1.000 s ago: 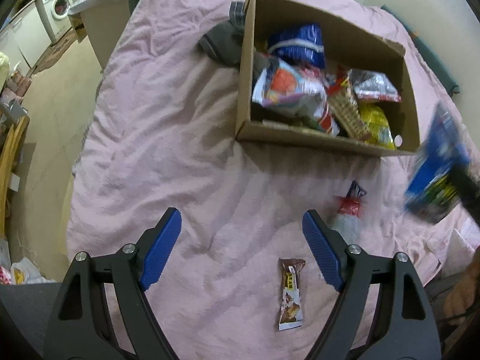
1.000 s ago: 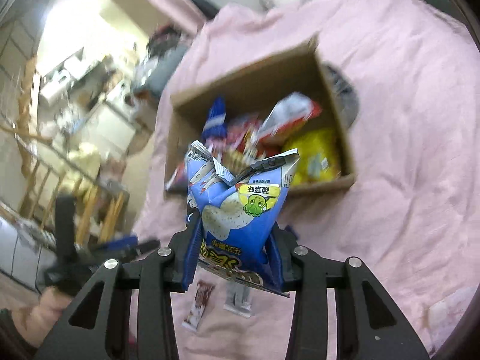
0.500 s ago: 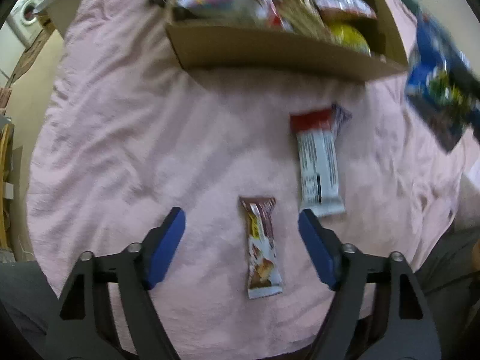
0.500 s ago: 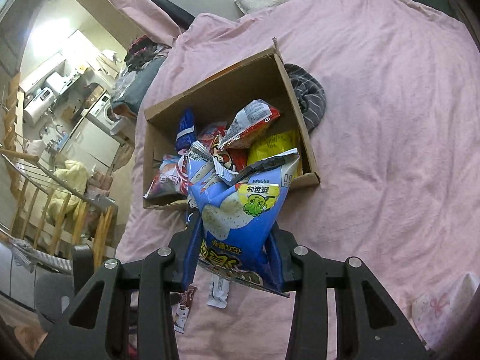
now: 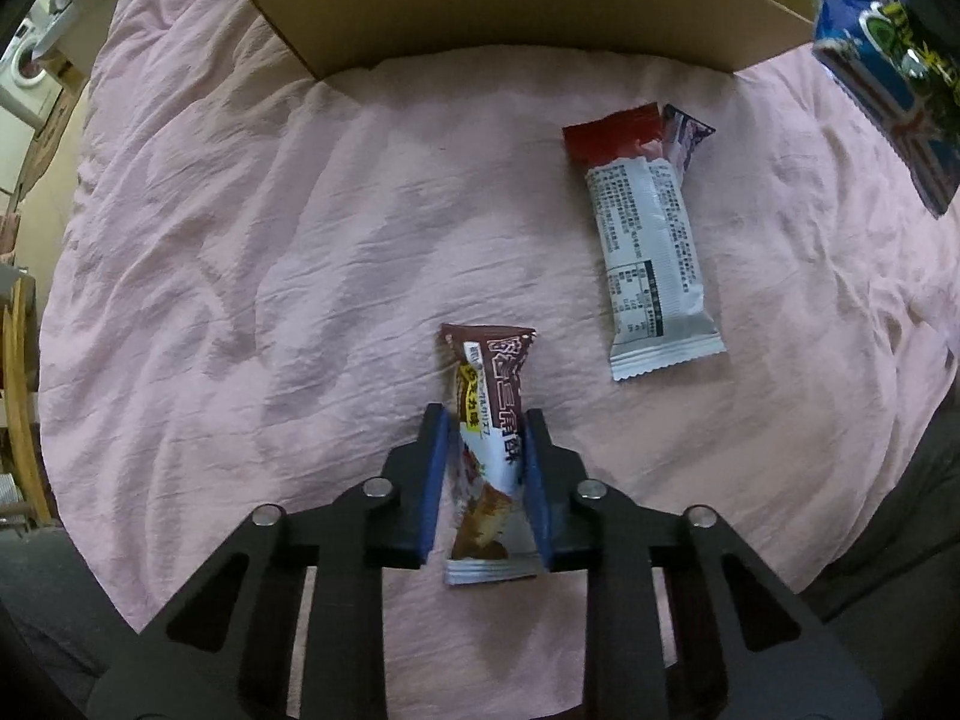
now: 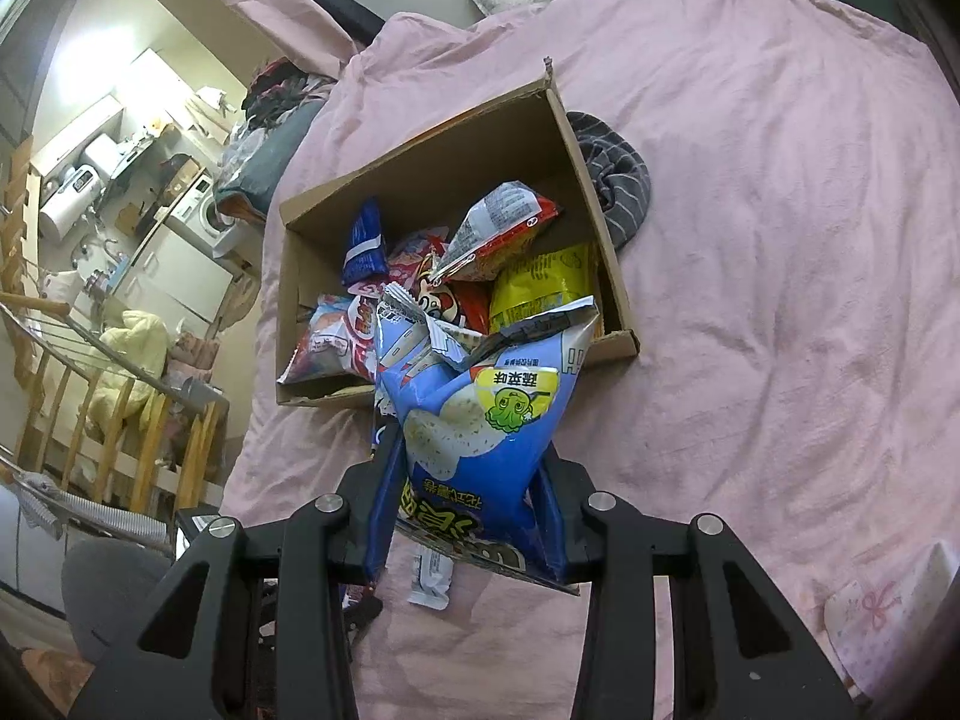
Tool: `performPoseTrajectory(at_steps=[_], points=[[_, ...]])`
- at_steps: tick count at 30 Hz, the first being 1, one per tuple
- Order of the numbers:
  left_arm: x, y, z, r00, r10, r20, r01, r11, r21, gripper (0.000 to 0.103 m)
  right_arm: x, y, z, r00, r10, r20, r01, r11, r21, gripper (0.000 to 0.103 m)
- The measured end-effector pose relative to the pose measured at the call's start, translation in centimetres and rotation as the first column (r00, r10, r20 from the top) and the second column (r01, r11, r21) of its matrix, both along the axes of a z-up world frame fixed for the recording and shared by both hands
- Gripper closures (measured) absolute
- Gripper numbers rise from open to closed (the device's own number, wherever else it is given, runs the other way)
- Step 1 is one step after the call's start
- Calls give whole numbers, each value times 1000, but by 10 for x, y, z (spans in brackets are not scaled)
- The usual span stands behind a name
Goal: Organize snacks
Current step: 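Carry the blue-white bag over the box with the right tool while the left tool lifts the chocolate bar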
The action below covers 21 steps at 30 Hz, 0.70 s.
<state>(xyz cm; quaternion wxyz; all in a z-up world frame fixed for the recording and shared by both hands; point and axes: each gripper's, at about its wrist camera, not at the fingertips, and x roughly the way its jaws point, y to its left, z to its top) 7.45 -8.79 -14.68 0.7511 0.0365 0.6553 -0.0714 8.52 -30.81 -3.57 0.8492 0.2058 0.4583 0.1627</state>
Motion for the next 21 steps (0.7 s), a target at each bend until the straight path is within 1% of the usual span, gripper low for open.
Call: performPoseTrajectory(at_steps=[3,7,10,13,16,21], points=[[1,3,3,1000,6,-4,-6,1000,-14,88,0,1,1,1000,2,1,-2,1000,0,62],[3,24,7,1000,17,4,-17,1000,-18,88,1,0,1,1000,-6,-3,6,1000,5,62],[9,35,14,999,48,9,-48,998,-34,88,4,1,5,1000,-20,-6,20,999,27,62],[16,47,30,995,87,44,-85,995,-55,88,10,5,11,1000,-31,4,31,998,53,62],[25,64,52,986,137,91,-129,988,-88,88,16,11,16,999,-28,17,27,997,75,62],[45,86,97,956,201,213,-178,977,-119,88,25,21,22,999,-9,34,6,997,71,62]])
